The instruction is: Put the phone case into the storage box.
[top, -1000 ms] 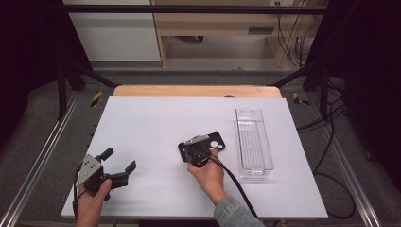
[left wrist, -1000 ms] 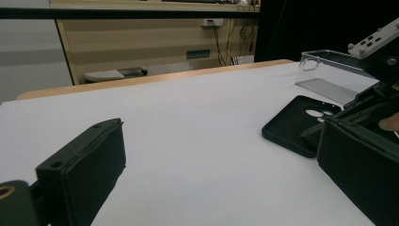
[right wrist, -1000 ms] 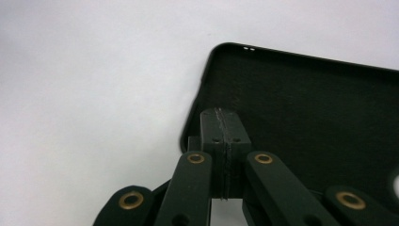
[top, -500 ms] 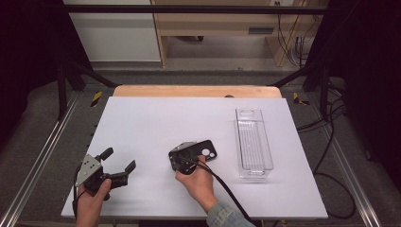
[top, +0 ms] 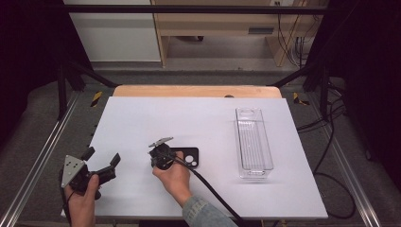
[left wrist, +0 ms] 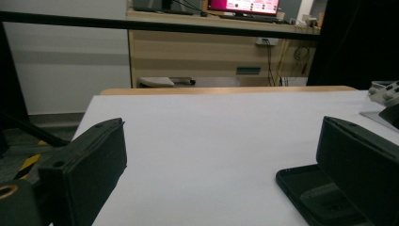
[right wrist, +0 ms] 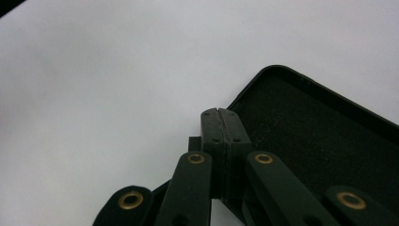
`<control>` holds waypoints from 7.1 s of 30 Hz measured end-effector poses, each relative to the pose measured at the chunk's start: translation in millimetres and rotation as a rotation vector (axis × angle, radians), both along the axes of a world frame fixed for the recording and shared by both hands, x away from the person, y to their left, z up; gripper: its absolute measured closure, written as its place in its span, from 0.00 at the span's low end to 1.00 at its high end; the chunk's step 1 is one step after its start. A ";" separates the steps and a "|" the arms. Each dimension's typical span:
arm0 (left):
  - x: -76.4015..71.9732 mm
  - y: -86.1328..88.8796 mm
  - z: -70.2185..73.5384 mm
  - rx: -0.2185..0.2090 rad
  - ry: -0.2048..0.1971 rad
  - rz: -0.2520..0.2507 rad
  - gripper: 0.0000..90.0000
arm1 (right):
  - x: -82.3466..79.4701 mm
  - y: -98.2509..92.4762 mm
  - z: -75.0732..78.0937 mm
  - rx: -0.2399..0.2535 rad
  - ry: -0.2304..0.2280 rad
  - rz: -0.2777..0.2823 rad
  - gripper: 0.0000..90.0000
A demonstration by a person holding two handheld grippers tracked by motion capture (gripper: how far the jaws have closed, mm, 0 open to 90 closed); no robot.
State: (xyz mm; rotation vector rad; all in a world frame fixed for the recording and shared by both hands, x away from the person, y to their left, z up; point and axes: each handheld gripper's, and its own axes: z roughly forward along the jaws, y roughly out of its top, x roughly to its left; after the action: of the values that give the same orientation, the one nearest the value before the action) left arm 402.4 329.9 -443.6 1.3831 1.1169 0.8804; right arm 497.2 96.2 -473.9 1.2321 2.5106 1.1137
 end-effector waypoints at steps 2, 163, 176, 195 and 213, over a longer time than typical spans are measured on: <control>-0.3 3.1 -0.1 -0.014 -0.001 0.014 0.02 | 3.2 7.8 0.1 -0.004 -0.005 -0.003 1.00; 19.1 -139.9 -11.0 0.881 -0.213 -0.230 0.40 | 15.3 -120.9 109.8 -0.279 0.006 0.392 0.19; 14.9 -147.1 -14.4 0.987 -0.235 -0.238 0.54 | 6.7 -99.7 109.8 -0.266 0.018 0.445 0.19; 10.8 -146.6 -15.8 1.031 -0.260 -0.272 0.79 | 5.6 -99.5 114.3 -0.251 0.039 0.456 0.19; 9.2 -145.5 -14.4 0.974 -0.201 -0.342 0.89 | 2.0 -106.9 128.2 -0.065 -0.025 0.399 0.08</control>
State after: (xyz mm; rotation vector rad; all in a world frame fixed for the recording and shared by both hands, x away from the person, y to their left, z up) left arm 411.6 184.4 -457.9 2.1166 0.2310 1.3410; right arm 499.1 -10.7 -345.7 0.7113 2.8239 1.0976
